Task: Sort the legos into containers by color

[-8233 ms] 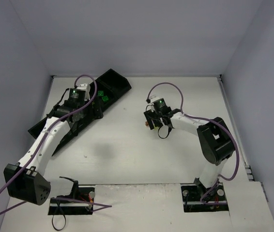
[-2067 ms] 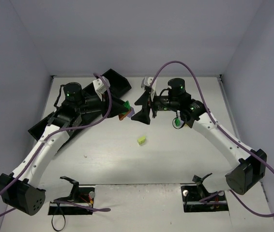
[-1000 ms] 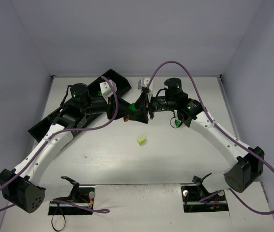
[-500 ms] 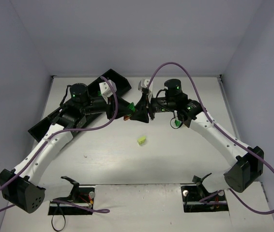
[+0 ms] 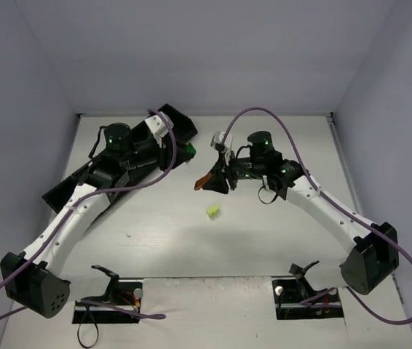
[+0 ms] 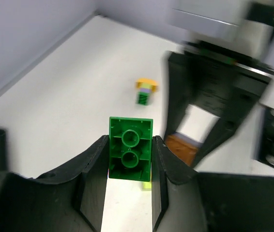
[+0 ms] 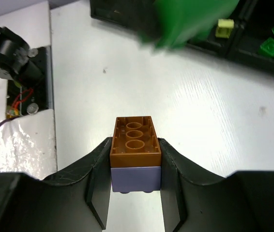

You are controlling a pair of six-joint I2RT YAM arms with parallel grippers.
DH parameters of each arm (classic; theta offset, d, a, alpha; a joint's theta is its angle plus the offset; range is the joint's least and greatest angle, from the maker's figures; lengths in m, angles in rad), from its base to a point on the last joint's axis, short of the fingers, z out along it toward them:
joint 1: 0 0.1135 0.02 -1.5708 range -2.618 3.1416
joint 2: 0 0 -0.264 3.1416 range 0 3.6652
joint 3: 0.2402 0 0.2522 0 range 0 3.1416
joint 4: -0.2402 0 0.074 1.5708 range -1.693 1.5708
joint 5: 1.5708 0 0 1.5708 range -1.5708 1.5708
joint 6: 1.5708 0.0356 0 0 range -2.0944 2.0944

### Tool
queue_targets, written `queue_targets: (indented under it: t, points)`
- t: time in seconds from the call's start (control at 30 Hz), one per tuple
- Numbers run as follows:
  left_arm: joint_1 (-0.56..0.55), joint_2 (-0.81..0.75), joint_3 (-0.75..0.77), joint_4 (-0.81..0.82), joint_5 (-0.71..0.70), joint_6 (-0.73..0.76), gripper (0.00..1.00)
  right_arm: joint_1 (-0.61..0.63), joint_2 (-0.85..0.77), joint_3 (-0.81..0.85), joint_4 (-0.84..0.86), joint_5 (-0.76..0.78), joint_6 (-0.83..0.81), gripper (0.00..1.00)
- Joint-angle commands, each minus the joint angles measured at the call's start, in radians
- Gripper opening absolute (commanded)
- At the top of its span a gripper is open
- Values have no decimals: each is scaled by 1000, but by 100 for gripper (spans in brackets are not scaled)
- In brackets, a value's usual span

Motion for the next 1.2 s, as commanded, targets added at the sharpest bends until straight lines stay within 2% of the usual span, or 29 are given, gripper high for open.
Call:
queue_targets:
  t: [0.0, 0.03, 0.1, 0.13, 0.17, 0.27, 0.47, 0.53, 0.6, 0.63, 0.73, 0.97, 1.07, 1.17]
  points:
    - [45, 47, 71, 22, -222, 17, 0, -12, -76, -37, 51, 69, 3, 0]
    - [51, 87, 83, -22, -338, 17, 0, -12, -85, -59, 53, 87, 12, 0]
    - [63, 130, 121, -41, -462, 35, 0, -12, -113, -78, 53, 107, 26, 0]
    - [67, 182, 135, -53, -584, 38, 0, -12, -121, -95, 53, 124, 35, 0]
    - [74, 210, 169, -55, -629, 43, 0, -12, -139, -103, 53, 135, 39, 0]
    - [116, 340, 229, -63, -721, 46, 0, -12, -173, -130, 53, 171, 46, 0]
    - [186, 583, 414, -81, -812, 49, 0, -14, -220, -152, 51, 193, 72, 0]
    - [200, 656, 477, -107, -836, 49, 0, -14, -233, -156, 51, 198, 80, 0]
    - [202, 692, 505, -120, -858, 51, 10, -14, -240, -162, 50, 204, 88, 0]
    - [202, 719, 523, -123, -861, 76, 21, -12, -243, -165, 50, 207, 91, 0]
    - [203, 756, 542, -126, -866, 89, 37, -14, -249, -170, 48, 225, 92, 0]
    - [205, 752, 557, -135, -829, 95, 47, -15, -211, -141, 48, 228, 78, 0]
    - [205, 706, 533, -139, -798, 103, 51, -15, -184, -115, 48, 216, 71, 0]
    - [202, 577, 453, -115, -716, 113, 52, -18, -158, -78, 48, 204, 80, 0]
